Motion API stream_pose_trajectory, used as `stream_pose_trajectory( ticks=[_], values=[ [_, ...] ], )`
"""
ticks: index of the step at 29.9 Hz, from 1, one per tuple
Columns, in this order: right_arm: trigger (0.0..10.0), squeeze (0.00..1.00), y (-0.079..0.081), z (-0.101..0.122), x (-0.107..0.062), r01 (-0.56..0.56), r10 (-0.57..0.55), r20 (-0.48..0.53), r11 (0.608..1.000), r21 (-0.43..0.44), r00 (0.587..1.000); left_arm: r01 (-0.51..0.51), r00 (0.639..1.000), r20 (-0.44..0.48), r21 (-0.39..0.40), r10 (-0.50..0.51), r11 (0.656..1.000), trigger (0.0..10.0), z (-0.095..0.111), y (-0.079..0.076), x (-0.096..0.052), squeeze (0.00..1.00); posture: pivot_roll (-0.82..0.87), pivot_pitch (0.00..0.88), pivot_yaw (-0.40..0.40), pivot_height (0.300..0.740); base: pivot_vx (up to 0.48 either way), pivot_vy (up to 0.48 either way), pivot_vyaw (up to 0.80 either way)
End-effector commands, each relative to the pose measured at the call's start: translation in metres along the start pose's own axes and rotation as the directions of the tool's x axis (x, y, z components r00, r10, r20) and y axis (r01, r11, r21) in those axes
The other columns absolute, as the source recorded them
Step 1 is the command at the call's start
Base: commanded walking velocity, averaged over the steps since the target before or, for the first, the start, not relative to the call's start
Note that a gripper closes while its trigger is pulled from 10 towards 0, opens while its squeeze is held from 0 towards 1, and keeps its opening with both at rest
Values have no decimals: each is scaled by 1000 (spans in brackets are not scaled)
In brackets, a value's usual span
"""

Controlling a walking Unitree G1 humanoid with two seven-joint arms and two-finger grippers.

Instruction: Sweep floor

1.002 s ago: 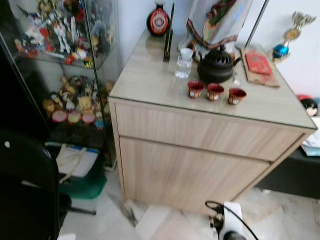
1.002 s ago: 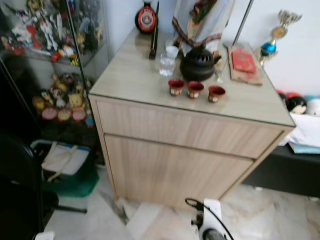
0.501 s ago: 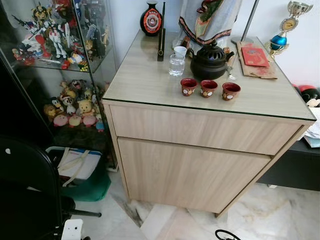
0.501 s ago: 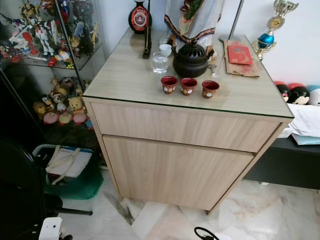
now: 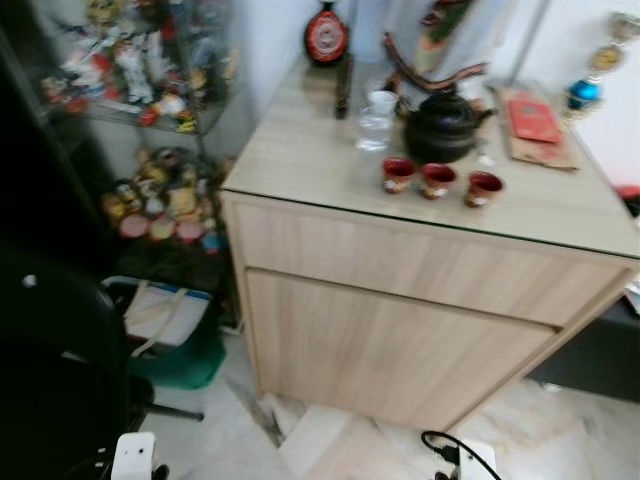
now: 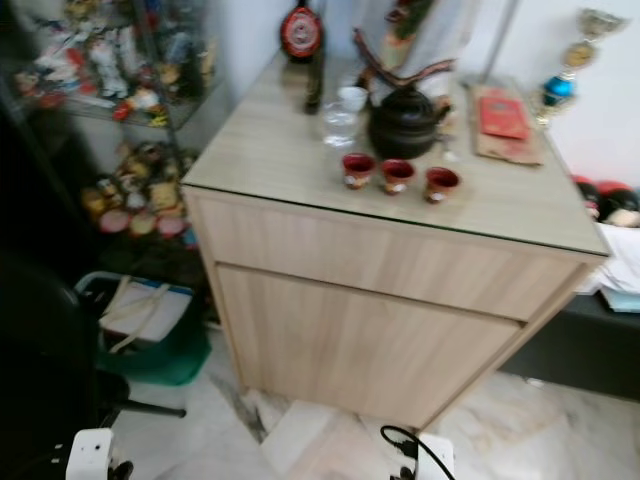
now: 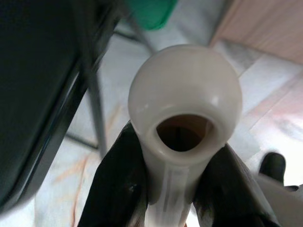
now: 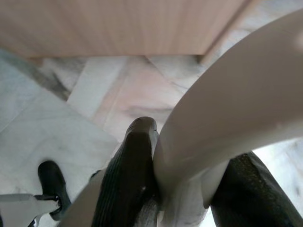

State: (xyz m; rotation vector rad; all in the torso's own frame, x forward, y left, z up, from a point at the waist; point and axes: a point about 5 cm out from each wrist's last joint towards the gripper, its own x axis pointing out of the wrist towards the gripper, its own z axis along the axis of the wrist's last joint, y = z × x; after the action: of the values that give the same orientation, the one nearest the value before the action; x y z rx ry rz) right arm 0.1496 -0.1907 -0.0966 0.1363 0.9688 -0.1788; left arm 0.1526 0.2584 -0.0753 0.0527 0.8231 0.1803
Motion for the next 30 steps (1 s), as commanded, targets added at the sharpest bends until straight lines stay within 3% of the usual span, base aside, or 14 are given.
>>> stream_pose_trajectory(
  ticks=[1, 9, 15, 25, 30],
  values=[
    [10000, 0, -3, -3, -1, 9, -9, -19, 1000, 1, 1000, 7, 999, -48, -38, -8, 999, 10000, -17, -6, -5, 0, -4, 0, -99, 740, 0, 0, 800],
    [10000, 0, -3, -8, -2, 9, -7, -33, 998, 60, 999, -11, 999, -50, -35, 9, 999, 10000, -19, 11, -9, 0, -10, 0, -102, 740, 0, 0, 153],
    [10000, 0, -20, -6, -3, 30, -28, -29, 998, 54, 999, -10, 998, -68, -31, 8, 999, 10000, -25, 17, -13, 0, -16, 0, -101, 740, 0, 0, 0],
    [10000, 0, -30, -8, -5, 44, -42, -33, 997, 66, 999, 14, 997, -80, -42, -17, 999, 10000, -26, 8, -11, 0, -10, 0, -109, 740, 0, 0, 0],
    [10000, 0, -23, -14, -5, 31, -29, -52, 999, 38, 998, 26, 997, -74, -46, -29, 999, 10000, -25, -1, -9, 0, -8, 0, -111, 740, -104, 0, 0]
  ],
)
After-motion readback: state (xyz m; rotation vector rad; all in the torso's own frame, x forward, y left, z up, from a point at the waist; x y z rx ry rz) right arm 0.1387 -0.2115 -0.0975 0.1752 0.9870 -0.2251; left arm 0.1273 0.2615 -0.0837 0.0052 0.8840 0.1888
